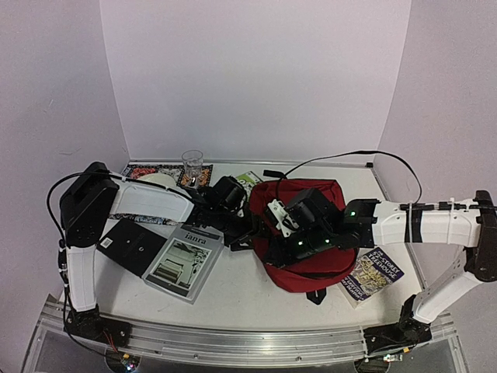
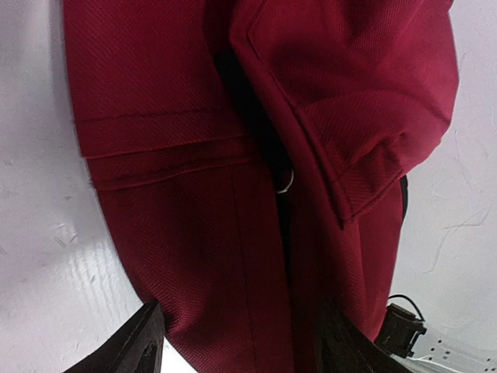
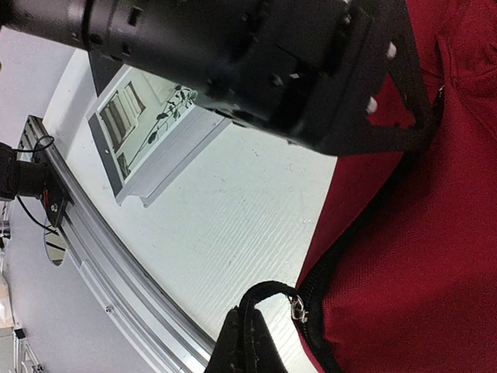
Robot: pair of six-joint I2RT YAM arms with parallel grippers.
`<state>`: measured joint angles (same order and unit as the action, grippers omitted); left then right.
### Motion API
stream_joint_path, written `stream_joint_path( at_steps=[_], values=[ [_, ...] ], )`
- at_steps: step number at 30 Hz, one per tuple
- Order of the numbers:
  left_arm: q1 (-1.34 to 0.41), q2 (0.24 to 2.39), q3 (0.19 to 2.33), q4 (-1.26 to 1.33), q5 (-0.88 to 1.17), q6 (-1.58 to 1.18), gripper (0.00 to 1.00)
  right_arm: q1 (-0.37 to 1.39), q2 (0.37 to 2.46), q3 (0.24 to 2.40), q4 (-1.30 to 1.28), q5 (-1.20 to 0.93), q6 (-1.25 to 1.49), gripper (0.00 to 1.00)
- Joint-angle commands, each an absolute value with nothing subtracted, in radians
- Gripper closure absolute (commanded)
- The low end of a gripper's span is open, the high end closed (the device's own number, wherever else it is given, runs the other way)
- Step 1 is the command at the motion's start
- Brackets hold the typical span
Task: Pack the student bag
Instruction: Hold the student bag at the center of the board, then unzip the largest pocket of the student bag.
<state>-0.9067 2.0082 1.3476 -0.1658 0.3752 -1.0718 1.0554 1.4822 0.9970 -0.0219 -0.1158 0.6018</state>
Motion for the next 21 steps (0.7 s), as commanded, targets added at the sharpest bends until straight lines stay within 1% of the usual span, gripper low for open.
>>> stream_joint_path(
  at_steps=[1,3,4,6,8,9,18,21],
  values=[
    [-0.927,2.040,1.354,-0.064,0.408,-1.128,0.39,1.061,1.472,1.001,-0.020,-0.114,0.603,1.00],
    [-0.928,2.047,1.355,-0.053,0.408,-1.129,0.51,1.061,1.473,1.000,-0.020,-0.113,0.605,1.00],
    [-0.928,2.049,1.356,-0.049,0.408,-1.129,0.58,1.060,1.472,0.998,-0.020,-0.113,0.607,1.00],
    [-0.928,2.049,1.360,-0.036,0.404,-1.125,0.74,1.060,1.468,0.994,-0.021,-0.117,0.608,1.00],
    [-0.928,2.046,1.367,-0.030,0.390,-1.113,0.94,1.061,1.459,0.986,-0.025,-0.123,0.608,1.00],
    [-0.927,2.044,1.372,-0.029,0.382,-1.106,0.99,1.061,1.453,0.982,-0.033,-0.123,0.607,1.00],
    [-0.885,2.039,1.394,-0.041,0.332,-1.031,1.00,1.060,1.299,0.915,-0.162,-0.082,0.626,1.00],
    [-0.870,2.046,1.433,-0.078,0.306,-0.979,1.00,1.060,1.235,0.876,-0.227,-0.062,0.646,1.00]
  ],
)
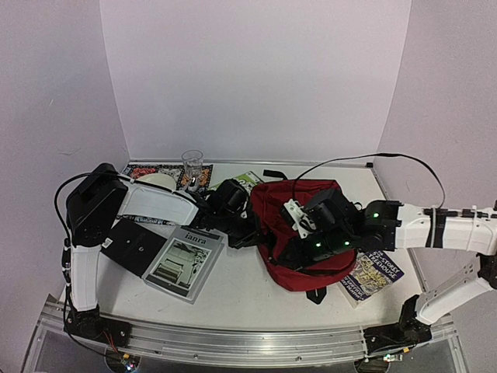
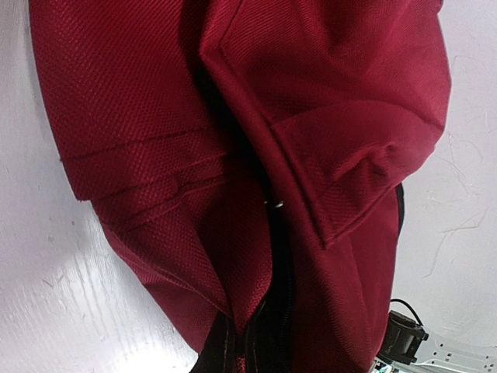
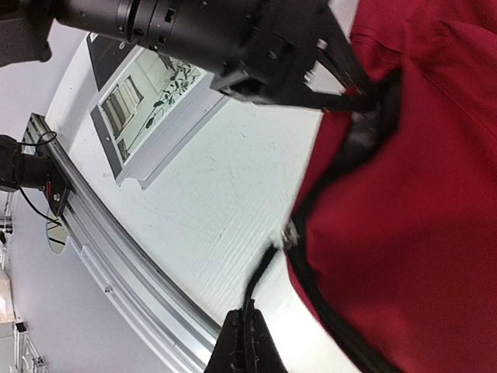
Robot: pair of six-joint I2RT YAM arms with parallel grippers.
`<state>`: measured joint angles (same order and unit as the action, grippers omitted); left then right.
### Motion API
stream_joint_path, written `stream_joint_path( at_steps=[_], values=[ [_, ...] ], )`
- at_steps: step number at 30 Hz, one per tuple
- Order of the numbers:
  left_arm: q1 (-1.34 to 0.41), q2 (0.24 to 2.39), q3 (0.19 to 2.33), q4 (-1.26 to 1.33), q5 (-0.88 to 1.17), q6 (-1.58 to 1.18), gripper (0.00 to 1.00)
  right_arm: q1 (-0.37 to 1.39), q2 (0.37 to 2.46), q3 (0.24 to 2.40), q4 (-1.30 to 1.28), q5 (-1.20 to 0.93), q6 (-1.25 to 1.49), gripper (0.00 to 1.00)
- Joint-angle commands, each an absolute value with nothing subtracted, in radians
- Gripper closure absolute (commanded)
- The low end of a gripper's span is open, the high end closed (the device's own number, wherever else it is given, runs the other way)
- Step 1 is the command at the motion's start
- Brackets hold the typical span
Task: Pack the student bag
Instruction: Unzip the largest pocket of the student bag, then grab the largest pocket of the student bag.
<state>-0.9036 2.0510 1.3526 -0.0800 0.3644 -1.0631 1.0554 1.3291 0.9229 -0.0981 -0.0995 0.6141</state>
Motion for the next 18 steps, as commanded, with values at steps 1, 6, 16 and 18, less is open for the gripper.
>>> stream_joint_path(
  at_steps=[1,6,16,18],
  values=[
    [-0.867,2.051,1.453,-0.095,0.295,-0.963,1.00,1.060,1.211,0.859,-0.248,-0.056,0.655,1.00],
    [-0.854,2.087,1.554,-0.170,0.263,-0.888,1.00,1.061,1.094,0.796,-0.352,-0.020,0.709,1.00],
    [-0.854,2.096,1.582,-0.174,0.310,-0.939,1.00,1.061,1.175,0.872,-0.218,-0.038,0.714,0.82],
    [-0.855,2.094,1.573,-0.158,0.313,-0.971,1.00,1.061,1.220,0.886,-0.146,-0.029,0.744,0.74]
  ],
)
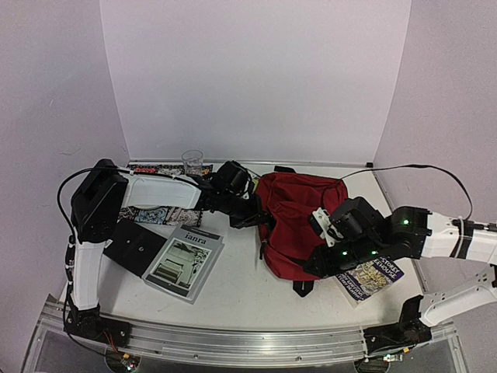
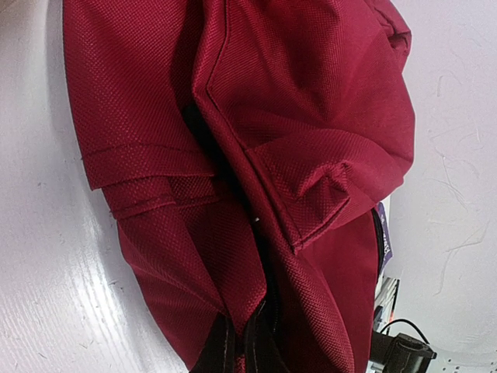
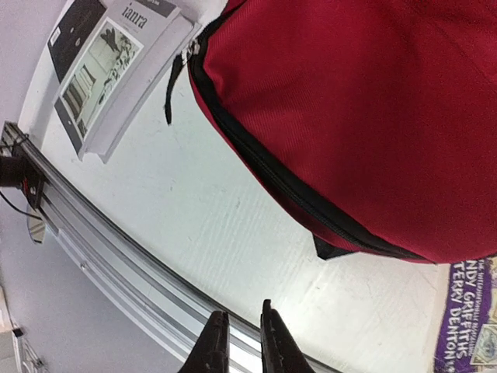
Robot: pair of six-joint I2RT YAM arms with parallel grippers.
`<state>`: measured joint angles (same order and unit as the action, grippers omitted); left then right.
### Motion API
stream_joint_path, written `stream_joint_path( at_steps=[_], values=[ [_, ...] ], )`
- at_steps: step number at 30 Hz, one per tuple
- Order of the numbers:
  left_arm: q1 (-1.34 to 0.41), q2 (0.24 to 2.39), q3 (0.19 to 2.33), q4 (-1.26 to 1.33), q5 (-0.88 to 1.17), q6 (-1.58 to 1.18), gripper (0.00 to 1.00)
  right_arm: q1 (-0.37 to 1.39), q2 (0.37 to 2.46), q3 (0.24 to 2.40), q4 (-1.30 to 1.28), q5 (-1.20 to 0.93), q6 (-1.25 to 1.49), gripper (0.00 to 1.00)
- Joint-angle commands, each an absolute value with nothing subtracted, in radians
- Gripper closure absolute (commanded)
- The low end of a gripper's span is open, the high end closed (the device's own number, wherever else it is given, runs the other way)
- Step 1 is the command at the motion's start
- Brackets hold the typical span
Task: Pack the student bag
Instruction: Grab the largest pocket of the student bag.
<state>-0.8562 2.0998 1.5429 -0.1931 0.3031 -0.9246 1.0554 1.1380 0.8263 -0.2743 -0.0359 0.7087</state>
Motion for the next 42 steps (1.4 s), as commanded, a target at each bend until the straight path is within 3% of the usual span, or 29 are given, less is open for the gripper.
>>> stream_joint_path(
  at_steps=[1,3,10,17,42],
  values=[
    [-0.856,2.092,1.567,-0.148,0.315,-0.987,1.00,1.060,1.235,0.891,-0.113,-0.017,0.762,0.72],
    [-0.856,2.090,1.556,-0.122,0.321,-1.020,1.00,1.060,1.264,0.891,-0.048,-0.001,0.795,0.65],
    [-0.856,2.077,1.512,-0.033,0.333,-1.117,1.00,1.060,1.350,0.869,0.197,0.014,0.857,0.58],
    [-0.856,2.076,1.502,-0.005,0.346,-1.159,1.00,1.061,1.450,0.884,0.263,0.008,0.908,0.52],
    [-0.860,2.066,1.491,0.045,0.353,-1.218,1.00,1.061,1.517,0.825,0.317,0.107,1.031,0.58]
  ],
)
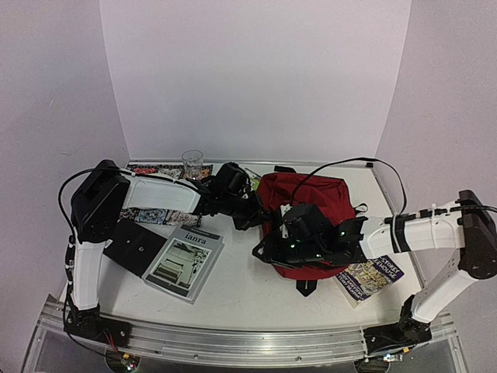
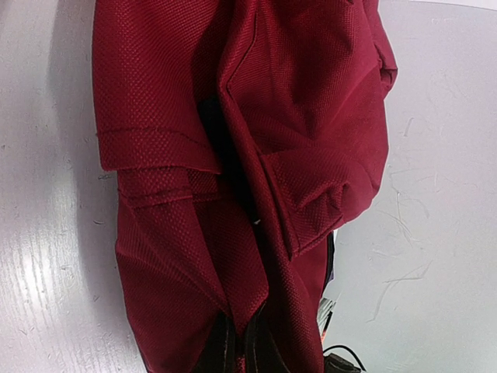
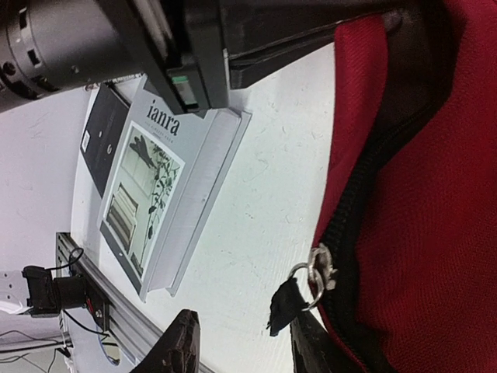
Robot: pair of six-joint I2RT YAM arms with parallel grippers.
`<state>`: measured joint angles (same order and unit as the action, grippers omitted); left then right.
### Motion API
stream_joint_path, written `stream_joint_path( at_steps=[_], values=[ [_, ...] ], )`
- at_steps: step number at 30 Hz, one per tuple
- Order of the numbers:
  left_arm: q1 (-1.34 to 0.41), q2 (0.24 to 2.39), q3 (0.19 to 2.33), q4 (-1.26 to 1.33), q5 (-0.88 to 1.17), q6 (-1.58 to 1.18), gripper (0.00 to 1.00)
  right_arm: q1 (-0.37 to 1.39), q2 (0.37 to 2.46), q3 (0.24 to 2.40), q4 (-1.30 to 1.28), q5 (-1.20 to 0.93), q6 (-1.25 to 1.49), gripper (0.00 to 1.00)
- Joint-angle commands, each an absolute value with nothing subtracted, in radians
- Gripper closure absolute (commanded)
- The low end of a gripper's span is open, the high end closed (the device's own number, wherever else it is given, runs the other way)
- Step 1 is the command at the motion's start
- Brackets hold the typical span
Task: Pack the student bag
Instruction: Grab the largest pocket of the student bag, then unzip the largest pocket of the student bag.
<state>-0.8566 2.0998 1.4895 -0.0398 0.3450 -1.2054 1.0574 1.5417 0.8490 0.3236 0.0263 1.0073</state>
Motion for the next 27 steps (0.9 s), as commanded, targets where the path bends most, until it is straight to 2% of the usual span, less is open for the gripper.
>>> stream_joint_path(
  at_steps=[1,4,6,12,19,27],
  values=[
    [-0.861,2.066,1.490,0.047,0.353,-1.220,1.00,1.061,1.512,0.822,0.323,0.120,1.031,0.58],
    [-0.864,2.072,1.493,0.051,0.353,-1.228,1.00,1.061,1.508,0.822,0.338,0.154,1.024,0.59],
    [-0.864,2.075,1.497,0.053,0.354,-1.229,1.00,1.061,1.510,0.826,0.342,0.162,1.018,0.66],
    [-0.864,2.081,1.501,0.053,0.343,-1.217,1.00,1.061,1.485,0.812,0.341,0.132,0.991,1.00],
    [-0.849,2.114,1.538,0.047,0.342,-1.166,1.00,1.060,1.363,0.751,0.224,0.084,0.967,1.00],
    [-0.828,2.177,1.666,-0.079,0.340,-1.041,1.00,1.061,1.112,0.667,0.040,0.105,0.950,1.00]
  ],
)
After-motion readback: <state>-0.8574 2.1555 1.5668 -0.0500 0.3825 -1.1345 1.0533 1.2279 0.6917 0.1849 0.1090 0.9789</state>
